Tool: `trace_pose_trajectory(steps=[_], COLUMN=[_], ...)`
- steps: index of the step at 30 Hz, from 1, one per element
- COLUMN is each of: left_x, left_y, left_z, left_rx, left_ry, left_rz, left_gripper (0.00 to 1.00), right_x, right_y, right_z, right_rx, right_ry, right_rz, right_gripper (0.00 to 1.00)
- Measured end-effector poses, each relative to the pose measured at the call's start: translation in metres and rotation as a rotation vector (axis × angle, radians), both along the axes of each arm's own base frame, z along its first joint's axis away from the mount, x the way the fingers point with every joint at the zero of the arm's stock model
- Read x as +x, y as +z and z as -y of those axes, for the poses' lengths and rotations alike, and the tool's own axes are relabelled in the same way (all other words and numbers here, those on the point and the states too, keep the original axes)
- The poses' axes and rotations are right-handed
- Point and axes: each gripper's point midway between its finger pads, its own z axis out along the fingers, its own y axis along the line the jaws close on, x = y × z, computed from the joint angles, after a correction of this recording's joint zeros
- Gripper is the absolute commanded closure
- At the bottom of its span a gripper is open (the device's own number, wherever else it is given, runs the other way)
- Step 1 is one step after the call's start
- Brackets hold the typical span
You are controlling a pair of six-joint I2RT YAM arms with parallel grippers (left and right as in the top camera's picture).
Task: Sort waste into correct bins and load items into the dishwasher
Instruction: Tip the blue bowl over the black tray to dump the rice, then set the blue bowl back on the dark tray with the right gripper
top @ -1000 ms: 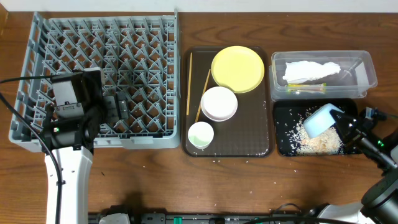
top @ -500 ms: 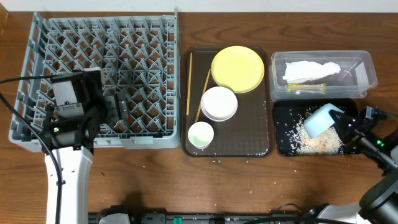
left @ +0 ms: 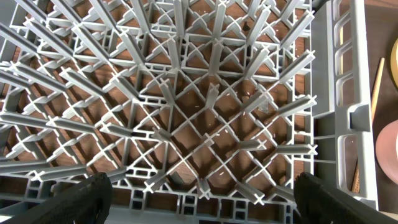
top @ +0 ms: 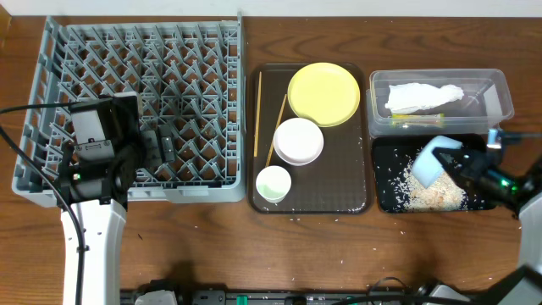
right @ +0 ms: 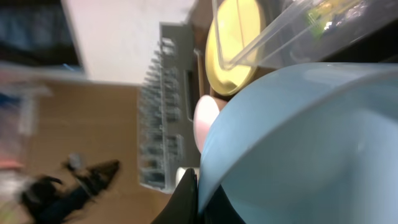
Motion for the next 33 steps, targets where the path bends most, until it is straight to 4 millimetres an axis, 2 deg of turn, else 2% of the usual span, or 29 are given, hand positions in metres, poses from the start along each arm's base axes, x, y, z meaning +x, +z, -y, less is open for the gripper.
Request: trace_pose_trajectory(steps=[4,9,13,16,19,22,26,33], left_x=[0.0,0.0,0.0,0.0,0.0,0.0,0.0,0.0], left_y=[0.0,0.0,0.0,0.0,0.0,0.0,0.0,0.0], left_z=[0.0,0.0,0.0,0.0,0.0,0.0,0.0,0.0], left_rx=[0.0,0.0,0.0,0.0,0.0,0.0,0.0,0.0], left_ry=[0.0,0.0,0.0,0.0,0.0,0.0,0.0,0.0], left_rz=[0.0,0.0,0.0,0.0,0.0,0.0,0.0,0.0], left_gripper=[0.06,0.06,0.05,0.06,0.06,0.06,0.06,0.06], right_x=[0.005,0.008,0.006,0.0,-0.011,-0.016,-0.015,-0.01], right_y=[0.014,0.026,0.032,0.028,0.012,-0.012,-0.049,-0.1], right_z=[-0.033,-0.084,-0.115,-0.13,-0.144,-0.157,-0.167,-0.176], right_rx=[-0.118,-0.361,-0.579,-0.721,-0.848,-0.937,-1.009,-1.064], right_ry=[0.115,0.294,0.383,0.417,0.471,0.541,0.614,0.681], right_rz=[-0.008,-0.036,-0.033,-0.04,-0.073,-0.127,-0.215,-0.315], right_gripper=[0.99,0.99,0.99,0.99,0.99,0.99,0.99,0.99])
